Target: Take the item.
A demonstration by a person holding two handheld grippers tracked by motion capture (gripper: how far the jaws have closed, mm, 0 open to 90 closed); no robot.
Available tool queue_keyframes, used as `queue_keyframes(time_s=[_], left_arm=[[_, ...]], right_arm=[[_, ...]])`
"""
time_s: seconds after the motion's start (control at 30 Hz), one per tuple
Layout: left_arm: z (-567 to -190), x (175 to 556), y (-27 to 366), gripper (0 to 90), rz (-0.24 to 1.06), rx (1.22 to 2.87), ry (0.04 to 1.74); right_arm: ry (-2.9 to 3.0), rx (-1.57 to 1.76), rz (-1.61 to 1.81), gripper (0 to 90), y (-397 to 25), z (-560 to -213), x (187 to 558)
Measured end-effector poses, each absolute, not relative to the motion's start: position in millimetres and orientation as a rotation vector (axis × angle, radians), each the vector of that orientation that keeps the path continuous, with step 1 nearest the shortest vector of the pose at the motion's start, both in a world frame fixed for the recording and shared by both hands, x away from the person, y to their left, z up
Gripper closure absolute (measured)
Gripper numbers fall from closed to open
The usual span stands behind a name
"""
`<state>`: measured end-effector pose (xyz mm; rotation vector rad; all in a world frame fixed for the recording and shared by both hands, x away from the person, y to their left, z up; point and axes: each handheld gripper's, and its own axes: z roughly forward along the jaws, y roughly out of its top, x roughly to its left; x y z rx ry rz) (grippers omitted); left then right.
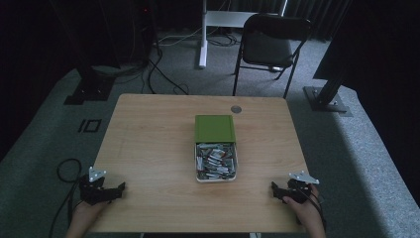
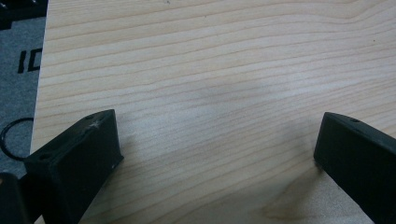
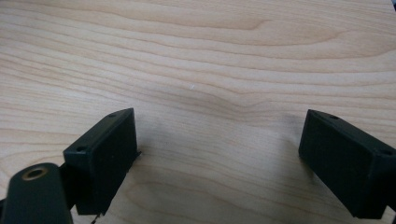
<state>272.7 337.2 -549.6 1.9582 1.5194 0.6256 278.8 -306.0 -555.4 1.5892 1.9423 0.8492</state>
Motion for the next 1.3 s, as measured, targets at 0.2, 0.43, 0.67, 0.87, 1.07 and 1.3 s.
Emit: queue_keyframes(time_s=[0.2, 0.43, 0.67, 0.87, 1.07, 1.3], left_arm=[[-549.7, 271.3, 337.7, 1.2, 0.622, 1.962, 1.510], [-549.7, 271.1, 337.7, 1.2, 0.622, 1.962, 1.510], [-549.8, 271.0, 338.0, 1.3, 0.622, 1.965, 1.505], [-549.8, 270.9, 338.0, 1.3, 0.621, 1.965, 1.505], [-549.8, 271.0, 338.0, 1.2, 0.621, 1.966, 1.506], [-549.8, 271.0, 338.0, 1.2, 0.621, 1.965, 1.506]], right_arm=[[1.948, 1.584, 0.851, 11.1, -306.5, -555.4, 278.7], [1.964, 1.567, 0.859, 11.1, -308.2, -555.5, 278.8], [1.977, 1.557, 0.864, 11.1, -309.3, -555.5, 279.6], [1.979, 1.553, 0.866, 11.1, -309.3, -555.6, 279.9], [1.978, 1.553, 0.865, 11.1, -308.5, -555.5, 280.5], [1.993, 1.534, 0.855, 11.5, -305.9, -553.9, 286.2]])
